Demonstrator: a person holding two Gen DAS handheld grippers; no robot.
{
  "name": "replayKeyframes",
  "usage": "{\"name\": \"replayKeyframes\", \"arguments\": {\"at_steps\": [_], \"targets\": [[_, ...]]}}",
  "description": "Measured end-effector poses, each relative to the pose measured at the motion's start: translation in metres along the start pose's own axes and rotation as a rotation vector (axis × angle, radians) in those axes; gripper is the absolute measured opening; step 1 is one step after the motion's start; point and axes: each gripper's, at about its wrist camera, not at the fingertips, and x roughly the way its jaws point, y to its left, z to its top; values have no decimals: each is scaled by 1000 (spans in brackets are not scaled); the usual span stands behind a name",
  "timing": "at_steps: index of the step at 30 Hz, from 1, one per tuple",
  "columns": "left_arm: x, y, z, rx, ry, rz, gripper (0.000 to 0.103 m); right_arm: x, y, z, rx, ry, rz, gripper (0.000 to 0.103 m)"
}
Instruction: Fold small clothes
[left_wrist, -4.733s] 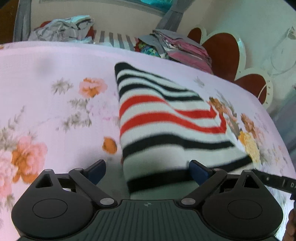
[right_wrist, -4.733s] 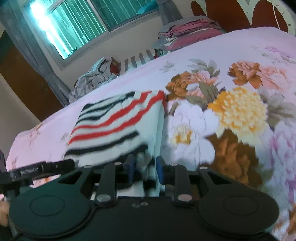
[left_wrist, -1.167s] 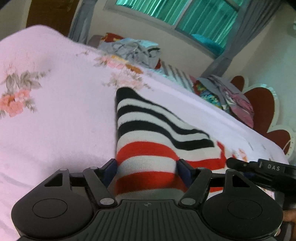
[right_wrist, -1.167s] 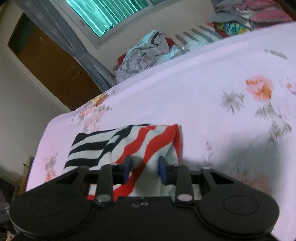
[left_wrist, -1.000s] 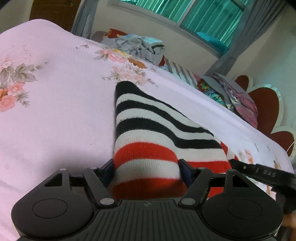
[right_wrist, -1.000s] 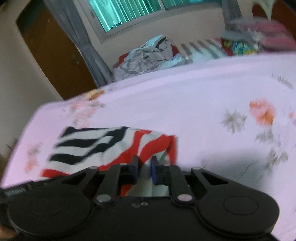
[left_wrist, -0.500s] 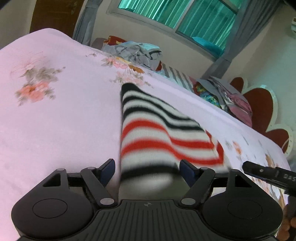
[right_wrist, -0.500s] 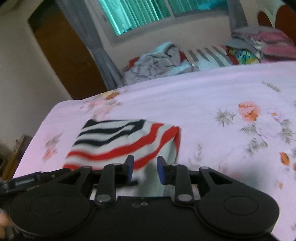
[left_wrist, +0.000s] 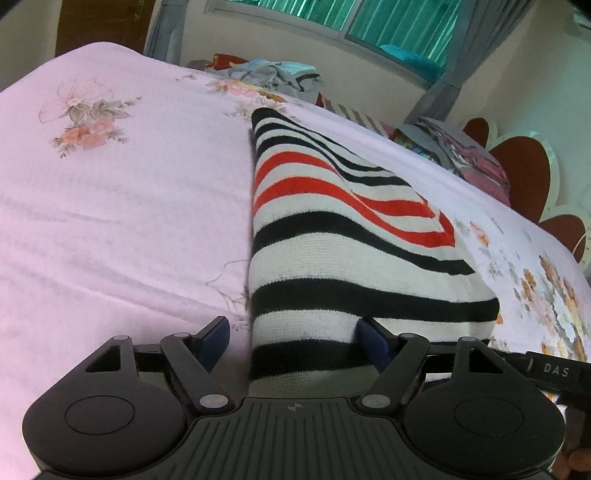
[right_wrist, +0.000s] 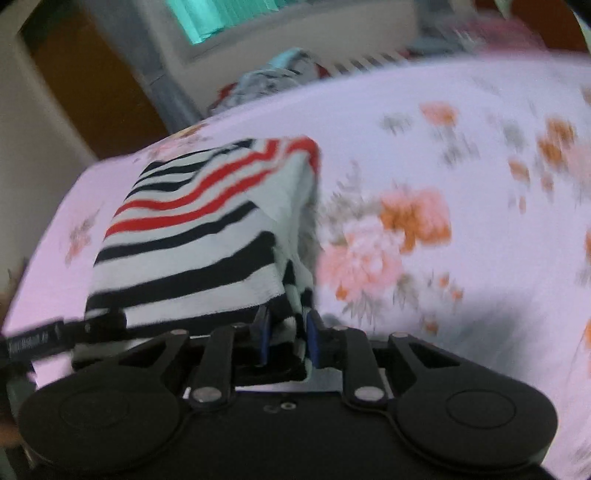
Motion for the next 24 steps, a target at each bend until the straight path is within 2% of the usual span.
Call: {"name": "replayKeyframes", "arguments": {"at_steps": [2, 6, 8, 11, 14, 16, 18, 20, 24], "targets": [[-2, 1, 1, -1, 3, -5, 76, -2, -5, -4, 69, 3, 18, 20], [-7, -3, 4, 15, -1, 0, 76, 0, -12, -5, 99, 13, 29, 25], [-15, -7, 5, 24, -19, 3, 76, -7, -2, -6, 51, 8, 9, 26], [-28, -14, 8, 31, -37, 7, 77, -27, 12, -4, 7, -37, 24, 26], [-40, -23, 8, 40, -55, 18, 91, -42, 28, 4, -66, -126, 32, 29], [-50, -30, 6, 56, -80, 28, 93, -32, 28, 13, -62, -109, -4, 34], [-60, -35, 4, 59, -89, 28, 96, -14, 21, 17, -44, -61, -42, 31], [-69, -39, 0, 53, -96, 33, 98, -2, 17, 15, -60, -35, -83, 35], [-85, -47, -12, 44, -104, 39, 103, 11, 15, 12, -90, -22, -109, 39]]}}
